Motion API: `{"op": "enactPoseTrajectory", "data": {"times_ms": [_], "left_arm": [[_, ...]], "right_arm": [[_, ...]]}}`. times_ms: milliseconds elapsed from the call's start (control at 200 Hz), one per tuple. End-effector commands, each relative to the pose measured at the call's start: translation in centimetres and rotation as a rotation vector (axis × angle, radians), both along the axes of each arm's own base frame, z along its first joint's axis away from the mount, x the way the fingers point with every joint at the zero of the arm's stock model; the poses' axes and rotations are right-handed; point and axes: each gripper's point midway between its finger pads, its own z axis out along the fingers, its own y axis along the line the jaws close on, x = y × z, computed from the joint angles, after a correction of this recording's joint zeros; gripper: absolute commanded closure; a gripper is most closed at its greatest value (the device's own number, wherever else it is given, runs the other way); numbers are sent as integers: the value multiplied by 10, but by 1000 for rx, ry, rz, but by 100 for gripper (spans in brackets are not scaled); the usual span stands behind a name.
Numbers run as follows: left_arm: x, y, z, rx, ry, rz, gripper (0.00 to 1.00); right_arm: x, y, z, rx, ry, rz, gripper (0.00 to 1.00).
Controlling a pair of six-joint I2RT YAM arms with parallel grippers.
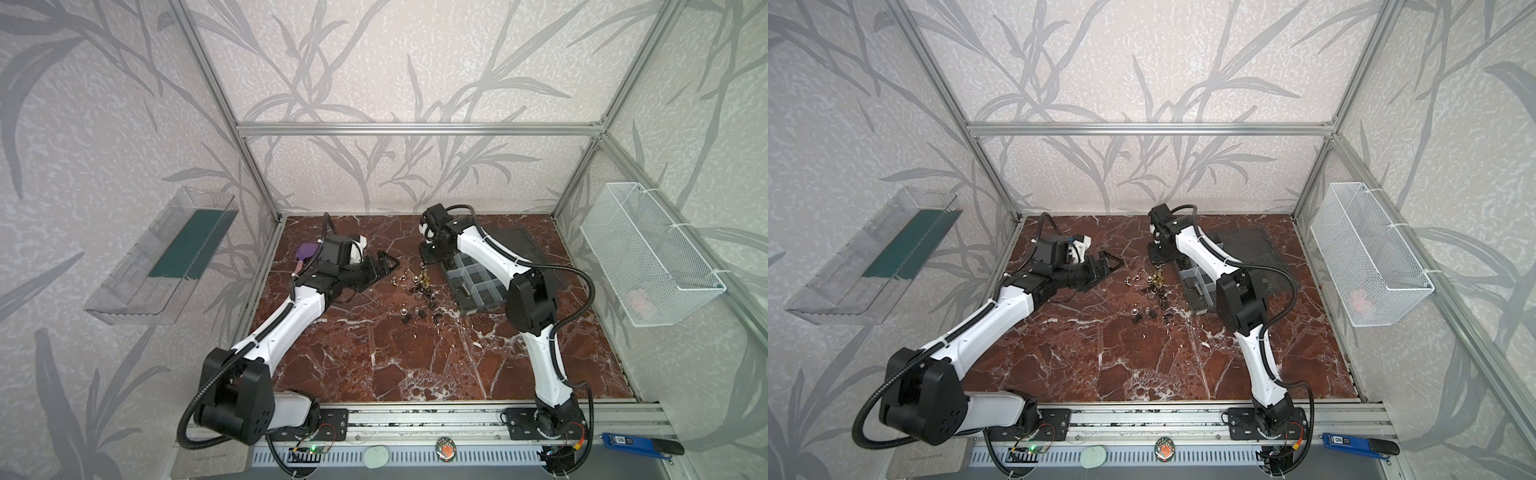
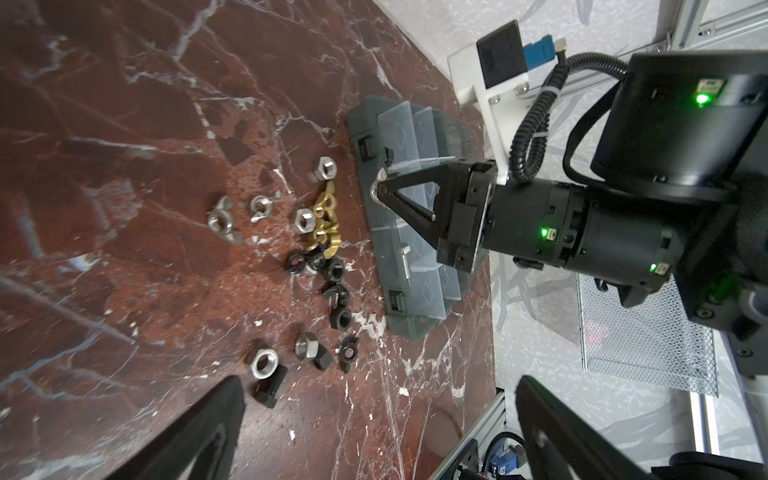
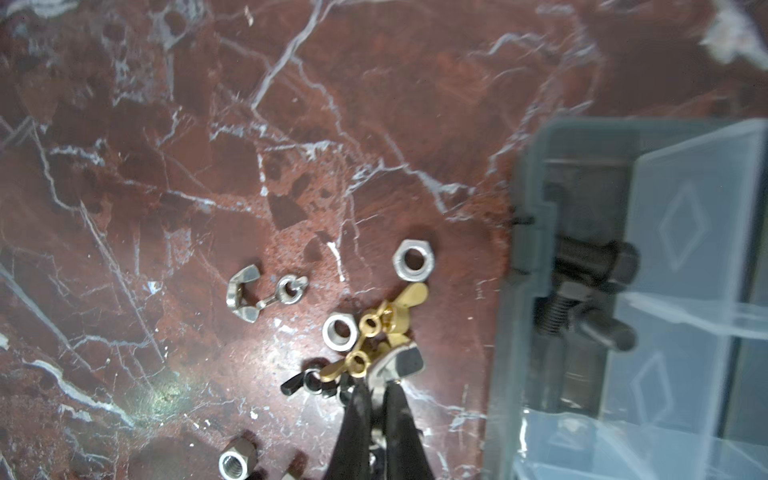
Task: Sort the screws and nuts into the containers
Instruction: 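Carry the steel wing nut into an organizer box compartment and release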
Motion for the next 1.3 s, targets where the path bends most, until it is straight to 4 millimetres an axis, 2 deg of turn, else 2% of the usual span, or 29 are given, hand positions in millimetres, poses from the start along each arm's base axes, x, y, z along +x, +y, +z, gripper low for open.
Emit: {"op": "enactPoseTrajectory", "data": {"times_ms": [0,230,365,510,780,1005,1100,1295], "left_arm": [[15,-18,21,13,-68,-36,1],[38,-46,36,7,-95,-76,1],[44,-54,33,13,-91,-86,1],[49,-56,26,20,-76,-84,1],[50,-56,11,36,-48,-83,1],[47,-55,6,41,-36,-92,1],[46,-54,6,41,-34,-90,1],[40,-51,9,46,-41,-88,1]], "right_arm": [[16,-29,42,13,-68,-45,100],[58,-77,41,17,-83,-159,100],[78,-89,35,23,-76,-190,100],[90,-101,13,-40,-56,-204,100],[92,-108,-23,-58,0,-213,100],[89,-113,-43,-82,31,-217,100],[89,-114,-49,-82,43,-220,97],[92,-113,-40,-71,27,-215,84]]}}
